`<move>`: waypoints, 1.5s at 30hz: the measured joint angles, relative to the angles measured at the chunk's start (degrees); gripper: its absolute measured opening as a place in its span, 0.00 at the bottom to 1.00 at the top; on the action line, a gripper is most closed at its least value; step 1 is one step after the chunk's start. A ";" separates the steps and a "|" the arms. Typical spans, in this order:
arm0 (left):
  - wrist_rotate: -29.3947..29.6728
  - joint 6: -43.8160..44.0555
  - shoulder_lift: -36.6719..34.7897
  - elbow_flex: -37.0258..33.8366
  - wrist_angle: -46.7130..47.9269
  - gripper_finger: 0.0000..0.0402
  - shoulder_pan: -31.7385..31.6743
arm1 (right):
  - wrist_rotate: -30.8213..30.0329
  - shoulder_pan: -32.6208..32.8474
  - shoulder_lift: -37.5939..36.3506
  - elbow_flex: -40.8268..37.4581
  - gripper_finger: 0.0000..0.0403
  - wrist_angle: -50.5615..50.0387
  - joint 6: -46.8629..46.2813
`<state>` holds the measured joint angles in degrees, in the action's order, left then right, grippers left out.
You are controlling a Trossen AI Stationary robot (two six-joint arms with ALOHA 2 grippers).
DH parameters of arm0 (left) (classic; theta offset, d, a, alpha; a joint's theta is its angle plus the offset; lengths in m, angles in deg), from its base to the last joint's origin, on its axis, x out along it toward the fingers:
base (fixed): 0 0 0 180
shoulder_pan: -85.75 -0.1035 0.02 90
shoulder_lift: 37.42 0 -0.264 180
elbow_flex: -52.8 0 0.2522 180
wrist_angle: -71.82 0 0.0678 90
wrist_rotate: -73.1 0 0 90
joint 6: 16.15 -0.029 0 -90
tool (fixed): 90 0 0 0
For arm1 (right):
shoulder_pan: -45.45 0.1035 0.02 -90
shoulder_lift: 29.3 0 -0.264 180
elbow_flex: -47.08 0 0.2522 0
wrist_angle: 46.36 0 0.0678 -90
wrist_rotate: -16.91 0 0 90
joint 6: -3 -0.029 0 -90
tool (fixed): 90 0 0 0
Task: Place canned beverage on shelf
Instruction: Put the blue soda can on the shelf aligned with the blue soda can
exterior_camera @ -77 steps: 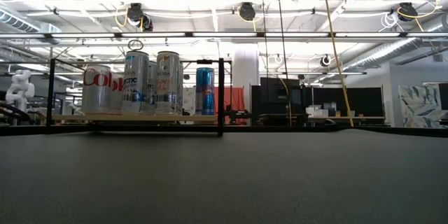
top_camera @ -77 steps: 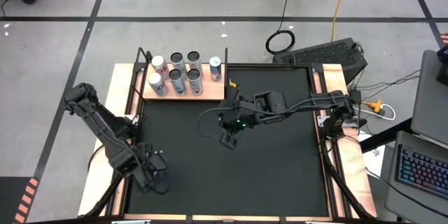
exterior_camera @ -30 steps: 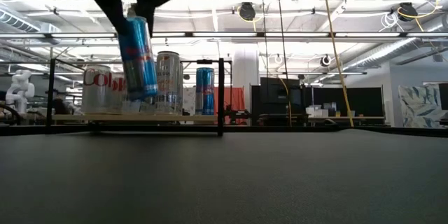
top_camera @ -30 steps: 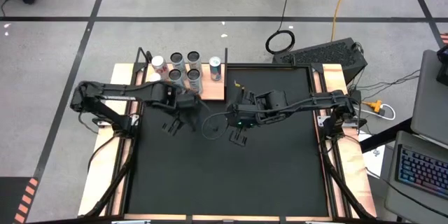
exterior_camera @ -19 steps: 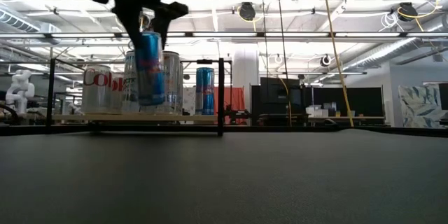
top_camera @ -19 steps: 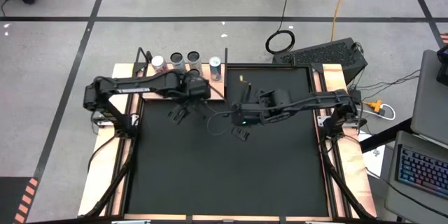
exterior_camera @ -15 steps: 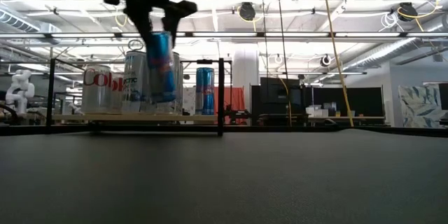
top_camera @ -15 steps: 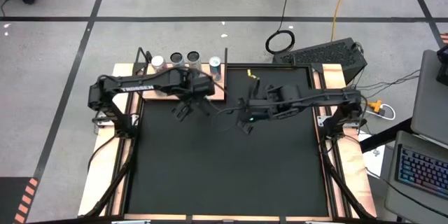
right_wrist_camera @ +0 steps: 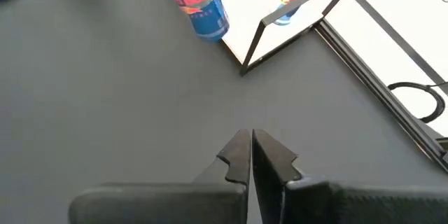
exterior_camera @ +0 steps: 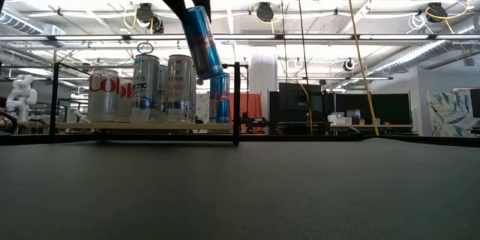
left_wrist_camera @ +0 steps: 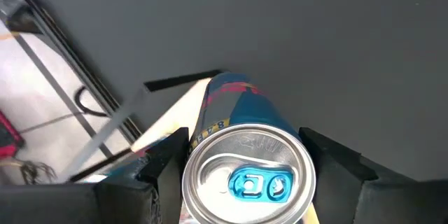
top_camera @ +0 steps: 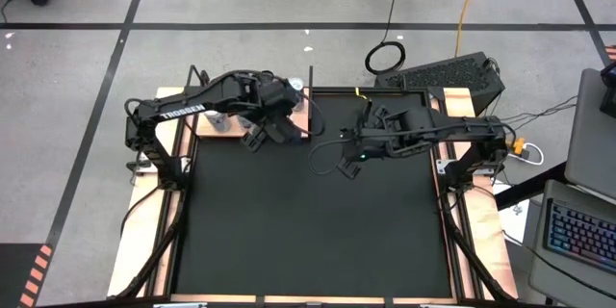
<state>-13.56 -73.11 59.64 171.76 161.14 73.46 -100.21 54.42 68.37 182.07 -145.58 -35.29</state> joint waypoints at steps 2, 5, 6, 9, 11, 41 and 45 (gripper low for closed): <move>-0.15 -1.00 0.00 0.47 -0.61 0.56 -0.58 | 0.01 0.00 -0.18 0.00 0.00 -0.07 0.10; -0.12 -2.53 0.05 0.48 -2.71 0.56 -1.90 | 0.02 0.00 -0.21 0.00 0.00 -0.18 0.77; -0.12 -2.98 0.15 0.48 -3.53 0.57 -2.38 | 0.04 0.00 -0.19 0.00 0.00 -0.17 1.22; -0.14 -4.00 1.26 0.56 -5.31 0.57 -3.79 | 0.04 0.00 -0.17 0.00 0.00 -0.16 1.41; -0.23 -4.02 2.27 0.43 -5.02 0.57 -4.95 | 0.04 0.00 -0.17 0.00 0.00 -0.23 1.43; -2.22 -5.31 12.09 2.05 -4.26 0.58 -10.90 | 0.33 0.11 -0.17 0.02 0.00 -1.50 1.74; -2.18 -6.48 12.09 2.05 -1.48 0.58 -10.90 | 0.33 0.11 -0.15 0.02 0.00 -1.45 3.86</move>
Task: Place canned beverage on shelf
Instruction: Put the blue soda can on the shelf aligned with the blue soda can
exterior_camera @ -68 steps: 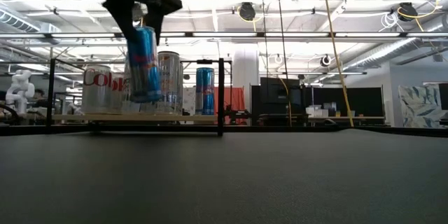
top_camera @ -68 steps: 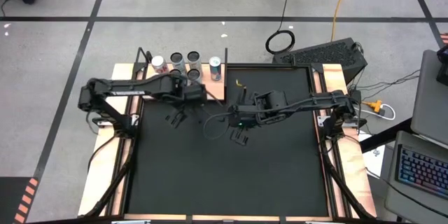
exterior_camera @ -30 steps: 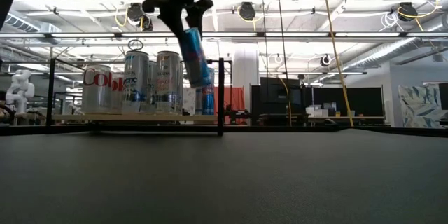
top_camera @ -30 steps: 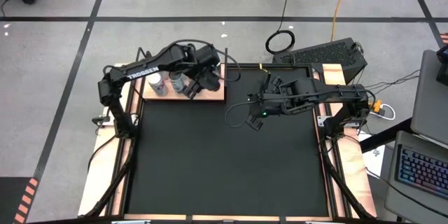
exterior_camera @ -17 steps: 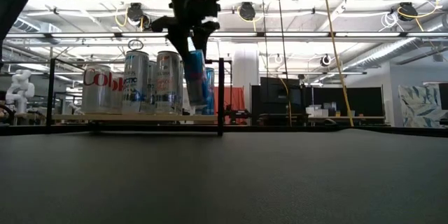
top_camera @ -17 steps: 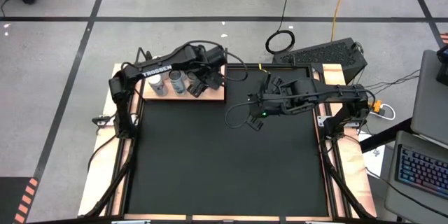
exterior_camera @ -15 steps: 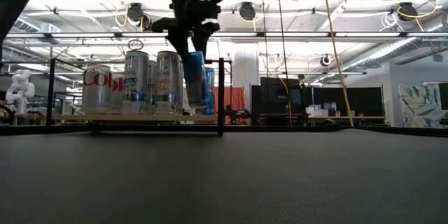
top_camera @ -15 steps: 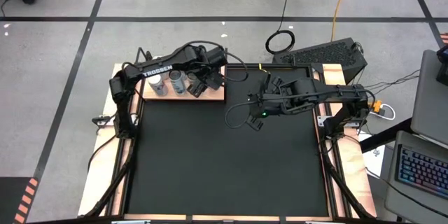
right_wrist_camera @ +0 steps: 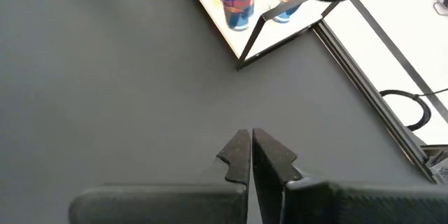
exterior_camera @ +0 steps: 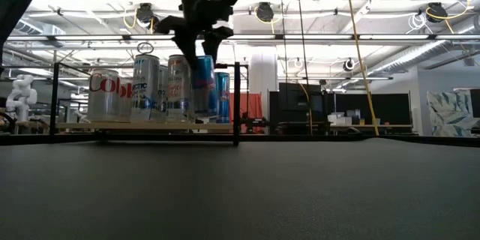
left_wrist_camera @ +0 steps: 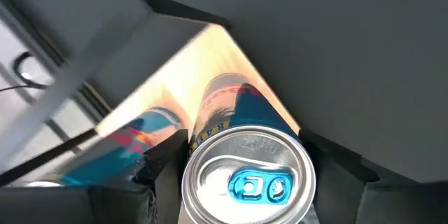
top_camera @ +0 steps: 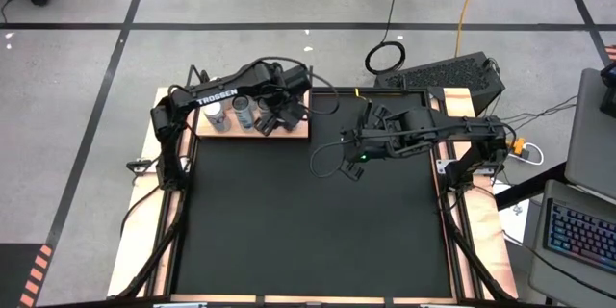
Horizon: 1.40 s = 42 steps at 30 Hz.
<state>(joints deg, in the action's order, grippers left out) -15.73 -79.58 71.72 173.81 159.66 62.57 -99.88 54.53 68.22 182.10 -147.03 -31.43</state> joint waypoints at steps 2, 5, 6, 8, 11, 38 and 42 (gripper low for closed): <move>0.00 -0.48 0.00 0.00 1.36 0.58 0.00 | 0.00 0.00 0.00 0.00 0.00 0.09 0.56; 0.00 -1.74 0.00 0.00 1.22 0.58 0.00 | 0.02 0.00 0.00 0.00 0.00 1.26 0.63; 0.02 -2.32 0.00 0.00 0.97 0.58 0.00 | 0.02 0.00 0.00 0.00 0.00 1.94 0.63; 0.07 -4.26 0.00 0.00 0.32 0.58 0.00 | 0.02 0.00 0.00 0.00 0.00 3.27 0.63; 0.13 -7.92 0.00 0.00 -0.28 0.58 0.00 | 0.04 0.00 0.00 0.00 0.00 5.31 0.65; -2.03 -26.96 -0.02 0.00 0.32 0.58 1.50 | 6.10 0.02 0.00 0.00 0.00 9.26 1.41; -0.26 -26.92 -0.02 0.00 0.24 0.58 1.40 | 6.11 0.02 0.00 0.00 0.00 10.72 2.77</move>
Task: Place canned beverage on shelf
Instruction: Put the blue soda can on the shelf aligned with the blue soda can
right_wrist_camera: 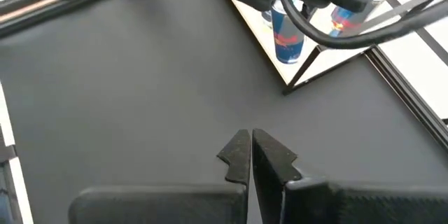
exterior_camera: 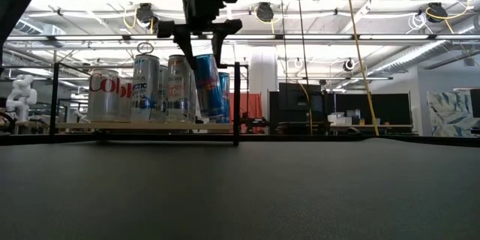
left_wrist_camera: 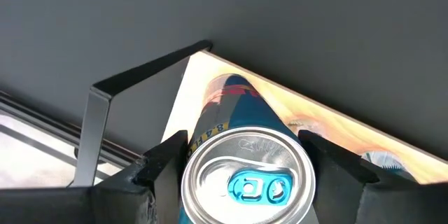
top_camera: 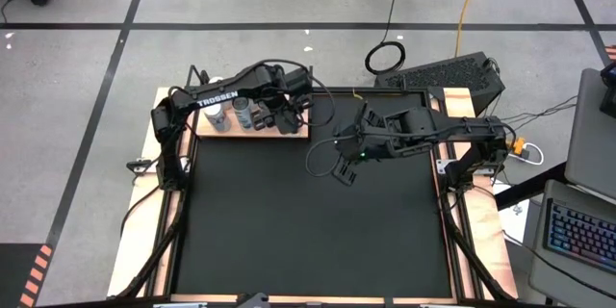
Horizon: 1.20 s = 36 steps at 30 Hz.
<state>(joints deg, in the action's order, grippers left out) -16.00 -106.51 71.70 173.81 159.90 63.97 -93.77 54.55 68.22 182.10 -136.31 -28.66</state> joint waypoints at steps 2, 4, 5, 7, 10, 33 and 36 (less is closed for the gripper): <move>-0.02 -0.02 0.00 0.00 0.02 0.58 -0.04 | -0.04 0.00 0.00 0.00 0.00 0.09 0.07; -0.03 0.01 0.00 0.00 -0.03 0.58 -0.04 | -0.05 0.00 0.00 0.01 0.00 0.10 1.51; -0.07 0.01 0.00 0.00 -0.07 0.58 -0.04 | -0.05 0.00 0.00 0.00 0.00 0.10 2.41; -0.08 0.03 0.00 0.00 -0.07 0.58 0.02 | -0.05 0.00 0.00 0.00 0.00 0.11 3.12; -0.17 0.25 0.00 0.00 -0.07 0.58 0.02 | -0.03 0.00 0.00 0.00 0.00 0.28 3.43; -2.15 1.41 -0.04 0.00 -0.96 0.58 -2.29 | -0.01 0.00 0.00 0.02 0.00 10.41 3.79; -2.14 1.43 -0.07 0.00 -1.14 0.58 -2.29 | -0.01 0.00 0.00 0.02 0.00 11.09 3.85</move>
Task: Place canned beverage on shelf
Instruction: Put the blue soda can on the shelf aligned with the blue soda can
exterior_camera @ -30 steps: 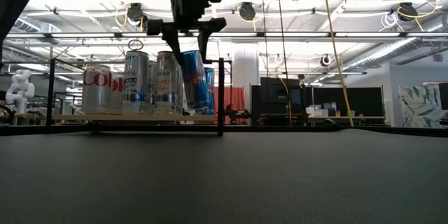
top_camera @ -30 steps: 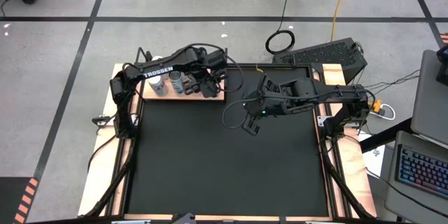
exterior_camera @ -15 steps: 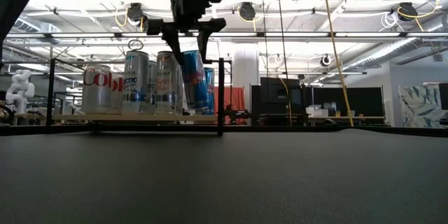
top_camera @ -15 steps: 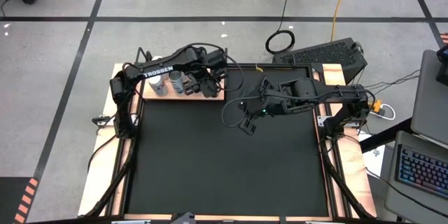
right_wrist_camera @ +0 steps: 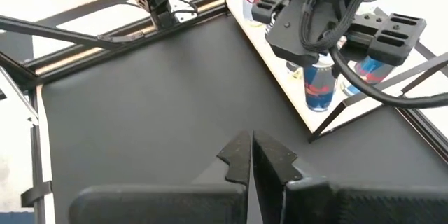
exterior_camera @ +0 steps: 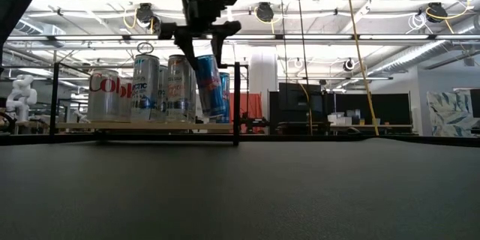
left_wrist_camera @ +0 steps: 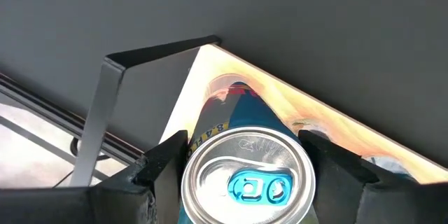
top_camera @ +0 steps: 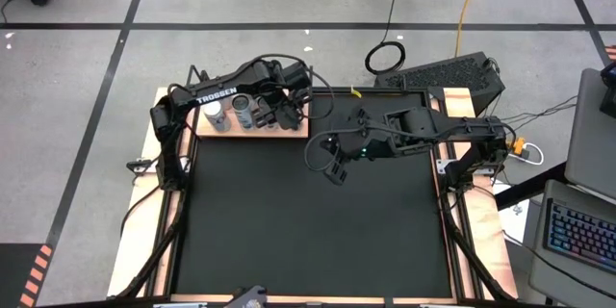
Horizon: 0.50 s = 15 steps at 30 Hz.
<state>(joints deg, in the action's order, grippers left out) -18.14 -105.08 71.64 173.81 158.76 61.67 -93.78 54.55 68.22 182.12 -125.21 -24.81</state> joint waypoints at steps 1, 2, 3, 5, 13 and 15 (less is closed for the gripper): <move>0.00 -0.02 0.00 0.00 -0.33 0.58 0.00 | 0.00 0.00 0.00 0.00 0.00 0.40 0.02; 0.00 0.00 0.00 0.00 -0.75 0.58 0.00 | 0.00 0.00 0.00 0.00 0.00 0.71 0.02; 0.00 0.00 0.00 0.00 -1.09 0.58 -0.09 | 0.00 0.00 0.01 0.00 0.00 0.76 0.02; -0.04 0.00 0.00 0.00 -1.11 0.58 -0.30 | 0.00 0.00 0.01 0.00 0.00 0.70 0.02; -0.15 0.07 0.17 0.00 -0.78 0.58 -1.01 | 0.00 0.00 0.01 0.00 0.00 0.64 0.02; -0.15 0.07 0.23 0.00 -0.81 0.58 -1.33 | 0.00 -0.02 0.00 0.00 0.00 0.64 0.02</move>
<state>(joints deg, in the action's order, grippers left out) -18.29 -105.01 71.86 173.81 157.96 60.34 -93.78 54.53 68.22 182.12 -124.57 -24.79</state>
